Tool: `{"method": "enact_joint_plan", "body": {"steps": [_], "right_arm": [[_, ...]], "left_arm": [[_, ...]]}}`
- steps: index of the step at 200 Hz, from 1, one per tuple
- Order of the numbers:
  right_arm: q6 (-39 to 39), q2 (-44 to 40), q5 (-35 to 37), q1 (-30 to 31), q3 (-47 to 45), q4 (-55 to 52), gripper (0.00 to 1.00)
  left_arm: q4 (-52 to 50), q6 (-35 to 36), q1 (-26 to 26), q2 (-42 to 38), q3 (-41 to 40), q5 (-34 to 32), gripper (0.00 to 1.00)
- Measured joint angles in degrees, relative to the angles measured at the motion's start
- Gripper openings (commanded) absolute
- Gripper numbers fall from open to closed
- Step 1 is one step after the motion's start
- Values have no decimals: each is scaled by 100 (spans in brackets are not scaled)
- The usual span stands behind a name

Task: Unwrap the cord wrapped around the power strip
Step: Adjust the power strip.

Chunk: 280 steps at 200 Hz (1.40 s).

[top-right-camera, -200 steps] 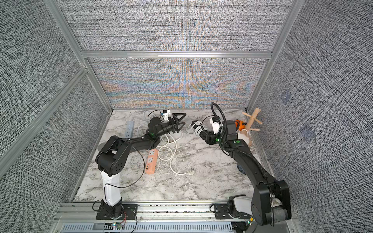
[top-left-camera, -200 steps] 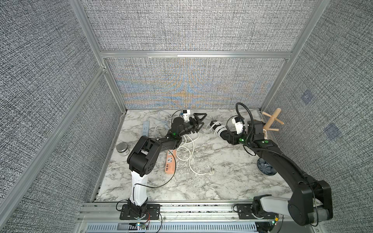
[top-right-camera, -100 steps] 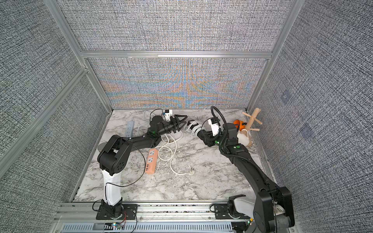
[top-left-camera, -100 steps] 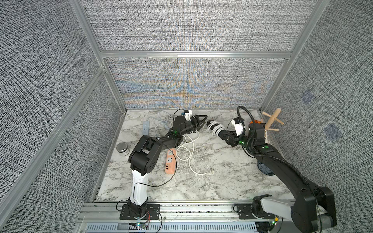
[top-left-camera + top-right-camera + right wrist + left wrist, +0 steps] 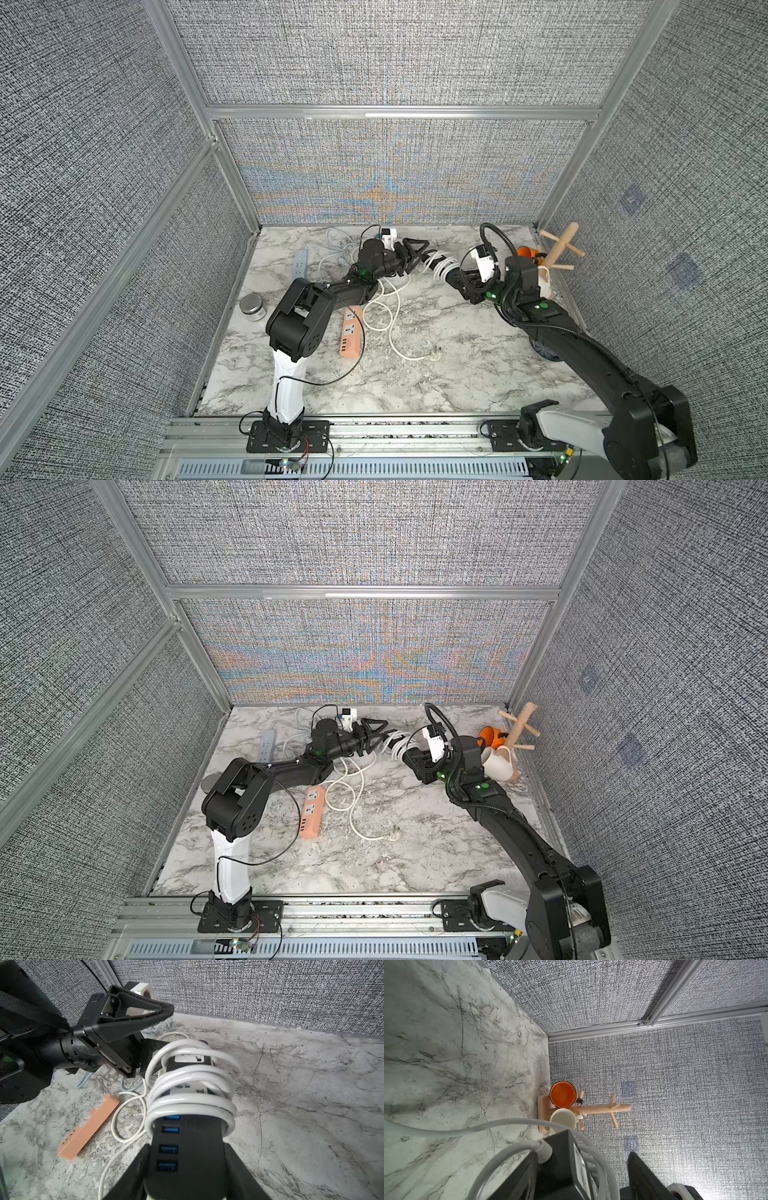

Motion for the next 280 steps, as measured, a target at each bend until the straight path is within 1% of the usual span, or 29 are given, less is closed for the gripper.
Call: {"method": "enact_joint_plan", "body": {"steps": [12,30,58,89,121,147,167,184,194,219,237,247,255,272,280], "right_arm": [[-17,2,79,33,15,-2,10],[-50,-68,122,57,24,4,9],[-66,-208,186,79,24,63,8],[-70,-214,225,79,24,96,8],[-68,-225,243,76,26,105,7],[-68,-199,245,79,15,125,7],[-33,-197,278,103,-389,433,7],[9,-146,310,138,-632,269,7],[70,-109,417,254,-872,476,7],[284,11,570,595,-1287,422,7],[516,15,713,826,-1513,470,8],[669,90,802,933,-1541,345,10],[793,181,890,1014,-1539,251,17],[1038,382,1019,1189,-1502,-15,41],[1130,485,1056,1259,-1443,-181,51]], "left_arm": [[-26,-4,15,0,-15,24,92],[-2,-48,103,-4,-66,136,95],[-39,-90,264,-22,35,111,97],[-48,-48,247,-74,55,201,97],[-273,50,269,-74,13,214,97],[-575,289,232,-74,11,313,97],[-691,459,138,-61,-131,391,97],[-863,509,90,4,-245,426,97],[-656,509,63,101,-396,409,97],[-634,461,-24,402,-667,407,96],[-505,426,-57,472,-761,426,96],[-413,385,-46,494,-782,402,96],[-352,378,-39,514,-785,404,96],[-291,380,-44,544,-782,402,96],[-275,380,-48,566,-776,404,96]]}}
